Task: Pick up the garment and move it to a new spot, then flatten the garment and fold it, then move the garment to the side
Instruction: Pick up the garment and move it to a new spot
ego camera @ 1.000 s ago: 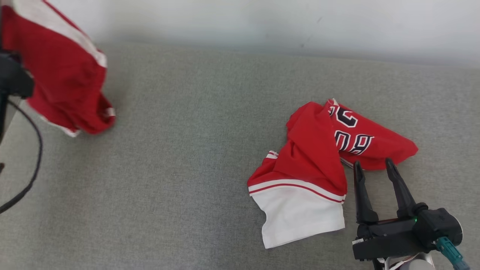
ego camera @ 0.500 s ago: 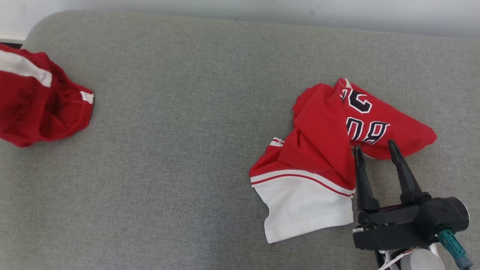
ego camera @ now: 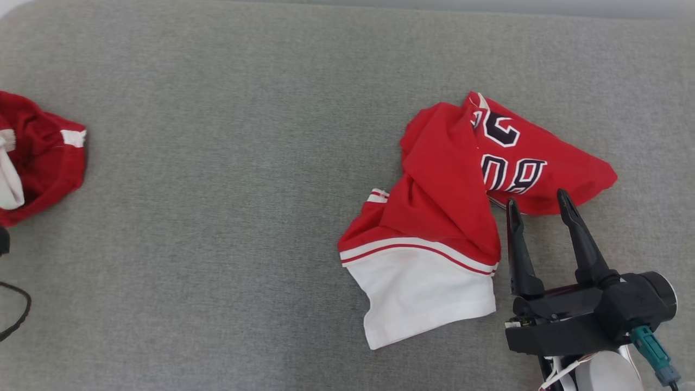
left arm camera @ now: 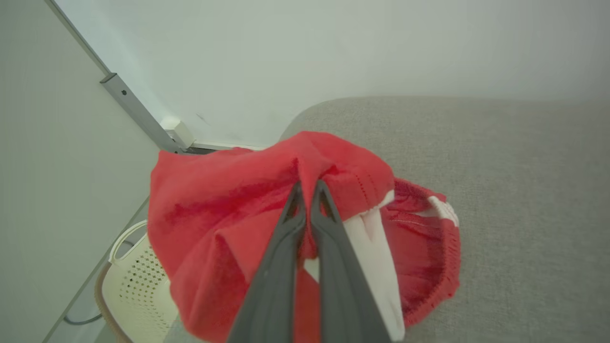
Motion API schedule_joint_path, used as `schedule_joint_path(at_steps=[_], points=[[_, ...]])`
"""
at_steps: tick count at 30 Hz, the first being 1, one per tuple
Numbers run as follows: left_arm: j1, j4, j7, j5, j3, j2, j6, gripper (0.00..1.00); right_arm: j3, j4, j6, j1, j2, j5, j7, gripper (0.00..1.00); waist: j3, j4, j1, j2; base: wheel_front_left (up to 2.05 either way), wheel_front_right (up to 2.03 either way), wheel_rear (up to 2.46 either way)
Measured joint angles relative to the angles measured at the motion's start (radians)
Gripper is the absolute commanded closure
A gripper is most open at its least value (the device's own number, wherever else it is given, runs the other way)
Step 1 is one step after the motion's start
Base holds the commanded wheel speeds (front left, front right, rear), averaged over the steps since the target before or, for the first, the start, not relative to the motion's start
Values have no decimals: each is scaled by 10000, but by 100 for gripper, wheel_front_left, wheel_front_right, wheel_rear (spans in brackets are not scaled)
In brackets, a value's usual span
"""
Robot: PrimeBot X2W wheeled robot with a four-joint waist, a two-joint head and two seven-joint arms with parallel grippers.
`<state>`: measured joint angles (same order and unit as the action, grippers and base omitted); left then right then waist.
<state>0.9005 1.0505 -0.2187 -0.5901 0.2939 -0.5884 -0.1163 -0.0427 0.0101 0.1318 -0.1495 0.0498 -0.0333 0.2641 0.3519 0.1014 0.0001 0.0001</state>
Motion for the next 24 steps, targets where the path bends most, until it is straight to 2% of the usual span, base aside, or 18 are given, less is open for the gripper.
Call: schedule_joint_path(at_steps=[4,5,6,7,8,13,16,19,24], points=[[12,556,-8,-194,-19,132,-73,100,15,44,0,-90,-2,0,0,0,125,-201,0,0,0,0,0],[30,673,-25,-207,-17,136,-73,82,27,58,0,-97,0,0,2,0,157,-233,0,0,0,0,0],[48,754,-86,-244,-21,136,-75,53,36,56,0,-97,0,0,0,0,183,-257,0,1,0,0,0],[72,823,-104,-267,-19,138,-79,15,48,58,0,-97,-2,0,0,0,199,-275,1,1,0,0,0],[99,882,-167,-268,-23,150,-81,0,59,56,0,-97,-4,0,0,0,205,-278,1,1,0,0,0],[283,872,-360,-372,-104,42,-100,0,84,17,0,-93,0,-79,0,0,68,-203,-1,0,0,0,0],[309,614,-408,-290,-90,-226,-128,0,65,-15,0,-92,-2,-199,0,0,-103,-165,-1,0,0,0,0],[314,-397,-428,-144,-403,-500,-132,0,79,-94,0,-83,-2,-360,2,0,-401,-139,-2,0,0,0,0],[-283,-1724,-435,196,-941,-610,-134,0,115,-201,0,77,-4,-458,0,0,-852,-198,-2,0,0,0,0]])
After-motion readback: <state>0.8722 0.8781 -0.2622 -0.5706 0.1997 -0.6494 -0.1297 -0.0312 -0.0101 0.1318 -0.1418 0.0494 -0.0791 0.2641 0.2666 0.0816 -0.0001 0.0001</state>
